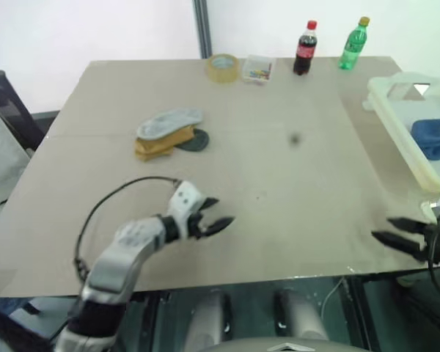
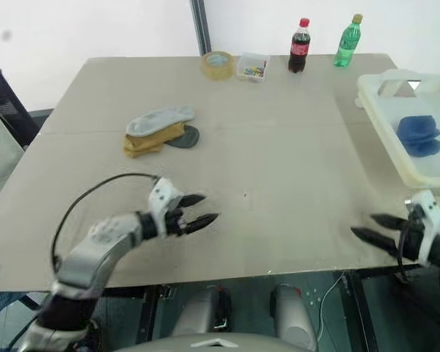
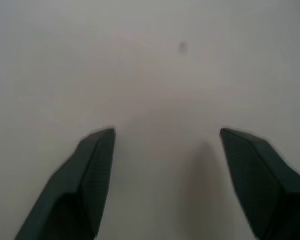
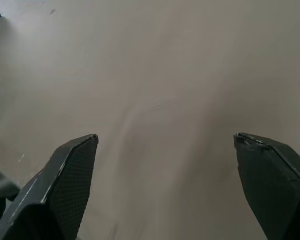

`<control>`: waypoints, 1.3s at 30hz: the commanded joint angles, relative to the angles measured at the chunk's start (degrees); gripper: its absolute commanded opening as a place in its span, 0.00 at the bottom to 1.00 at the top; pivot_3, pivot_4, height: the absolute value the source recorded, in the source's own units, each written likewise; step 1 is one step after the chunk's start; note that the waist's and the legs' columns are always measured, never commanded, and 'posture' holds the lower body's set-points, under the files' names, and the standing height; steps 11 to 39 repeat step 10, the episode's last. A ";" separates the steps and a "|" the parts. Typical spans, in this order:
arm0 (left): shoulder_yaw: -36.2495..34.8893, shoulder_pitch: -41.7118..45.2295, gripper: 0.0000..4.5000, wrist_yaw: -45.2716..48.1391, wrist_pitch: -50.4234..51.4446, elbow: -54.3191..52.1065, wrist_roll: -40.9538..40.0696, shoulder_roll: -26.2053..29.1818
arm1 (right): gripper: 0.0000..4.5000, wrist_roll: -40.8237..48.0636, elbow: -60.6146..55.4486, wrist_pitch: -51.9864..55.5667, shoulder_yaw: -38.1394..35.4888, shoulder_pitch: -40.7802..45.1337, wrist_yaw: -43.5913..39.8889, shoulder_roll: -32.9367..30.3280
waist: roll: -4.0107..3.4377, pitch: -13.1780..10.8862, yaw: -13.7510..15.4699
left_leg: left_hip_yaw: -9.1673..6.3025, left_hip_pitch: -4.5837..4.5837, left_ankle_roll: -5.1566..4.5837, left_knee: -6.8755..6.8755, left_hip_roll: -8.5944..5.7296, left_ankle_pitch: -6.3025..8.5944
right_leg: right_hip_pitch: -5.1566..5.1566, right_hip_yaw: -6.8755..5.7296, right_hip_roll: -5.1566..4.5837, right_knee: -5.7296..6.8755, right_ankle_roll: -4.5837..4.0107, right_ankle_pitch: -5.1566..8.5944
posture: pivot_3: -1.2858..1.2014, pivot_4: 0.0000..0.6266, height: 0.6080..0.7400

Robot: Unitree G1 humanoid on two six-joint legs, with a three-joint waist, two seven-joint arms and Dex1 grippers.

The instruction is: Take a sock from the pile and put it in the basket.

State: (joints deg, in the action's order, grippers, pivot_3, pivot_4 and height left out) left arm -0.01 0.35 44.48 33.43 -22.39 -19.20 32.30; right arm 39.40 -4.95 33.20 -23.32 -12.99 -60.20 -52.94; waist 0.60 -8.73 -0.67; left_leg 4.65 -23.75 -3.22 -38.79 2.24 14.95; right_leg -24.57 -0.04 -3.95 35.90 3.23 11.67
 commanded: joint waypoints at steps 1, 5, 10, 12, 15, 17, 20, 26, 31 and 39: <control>-6.50 -6.68 0.79 -0.38 2.56 -8.45 -7.47 -0.50 | 0.99 -4.89 1.11 -8.65 -2.14 -2.50 -6.37 -2.53 | 0.00 0.00 0.10 | -0.01 0.03 0.00 -0.17 0.02 0.00 | 0.08 -0.02 -0.01 0.02 0.13 0.08 | 0.52 0.24 1.00; -10.13 -14.62 0.79 -3.20 1.24 -12.75 -8.14 -1.21 | 0.99 -2.98 1.40 -12.52 -6.63 -3.77 -11.37 -1.79 | 0.04 0.02 0.41 | -0.15 0.10 0.02 -0.42 0.01 0.02 | 0.24 -0.11 -0.10 0.04 0.14 0.09 | 0.52 0.24 1.00; -10.80 -17.59 0.79 -5.00 -1.16 -14.87 -7.97 -1.77 | 0.99 -2.32 1.99 -15.40 -8.36 -3.79 -14.55 -0.09 | 0.06 0.01 0.63 | -0.18 0.04 -0.01 -0.39 0.01 0.03 | 0.24 -0.14 -0.06 0.03 0.05 0.04 | 0.52 0.24 1.00; -10.80 -17.59 0.79 -5.00 -1.16 -14.87 -7.97 -1.77 | 0.99 -2.32 1.99 -15.40 -8.36 -3.79 -14.55 -0.09 | 0.06 0.01 0.63 | -0.18 0.04 -0.01 -0.39 0.01 0.03 | 0.24 -0.14 -0.06 0.03 0.05 0.04 | 0.52 0.24 1.00; -10.80 -17.59 0.79 -5.00 -1.16 -14.87 -7.97 -1.77 | 0.99 -2.32 1.99 -15.40 -8.36 -3.79 -14.55 -0.09 | 0.06 0.01 0.63 | -0.18 0.04 -0.01 -0.39 0.01 0.03 | 0.24 -0.14 -0.06 0.03 0.05 0.04 | 0.52 0.24 1.00; -10.80 -17.59 0.79 -5.00 -1.16 -14.87 -7.97 -1.77 | 0.99 -2.32 1.99 -15.40 -8.36 -3.79 -14.55 -0.09 | 0.06 0.01 0.63 | -0.18 0.04 -0.01 -0.39 0.01 0.03 | 0.24 -0.14 -0.06 0.03 0.05 0.04 | 0.52 0.24 1.00; -10.80 -17.59 0.79 -5.00 -1.16 -14.87 -7.97 -1.77 | 0.99 -2.32 1.99 -15.40 -8.36 -3.79 -14.55 -0.09 | 0.06 0.01 0.63 | -0.18 0.04 -0.01 -0.39 0.01 0.03 | 0.24 -0.14 -0.06 0.03 0.05 0.04 | 0.52 0.24 1.00; -10.80 -17.59 0.79 -5.00 -1.16 -14.87 -7.97 -1.77 | 0.99 -2.32 1.99 -15.40 -8.36 -3.79 -14.55 -0.09 | 0.06 0.01 0.63 | -0.18 0.04 -0.01 -0.39 0.01 0.03 | 0.24 -0.14 -0.06 0.03 0.05 0.04 | 0.52 0.24 1.00; -10.80 -17.59 0.79 -5.00 -1.16 -14.87 -7.97 -1.77 | 0.99 -2.32 1.99 -15.40 -8.36 -3.79 -14.55 -0.09 | 0.06 0.01 0.63 | -0.18 0.04 -0.01 -0.39 0.01 0.03 | 0.24 -0.14 -0.06 0.03 0.05 0.04 | 0.52 0.24 1.00; -10.80 -17.59 0.79 -5.00 -1.16 -14.87 -7.97 -1.77 | 0.99 -2.32 1.99 -15.40 -8.36 -3.79 -14.55 -0.09 | 0.06 0.01 0.63 | -0.18 0.04 -0.01 -0.39 0.01 0.03 | 0.24 -0.14 -0.06 0.03 0.05 0.04 | 0.52 0.24 1.00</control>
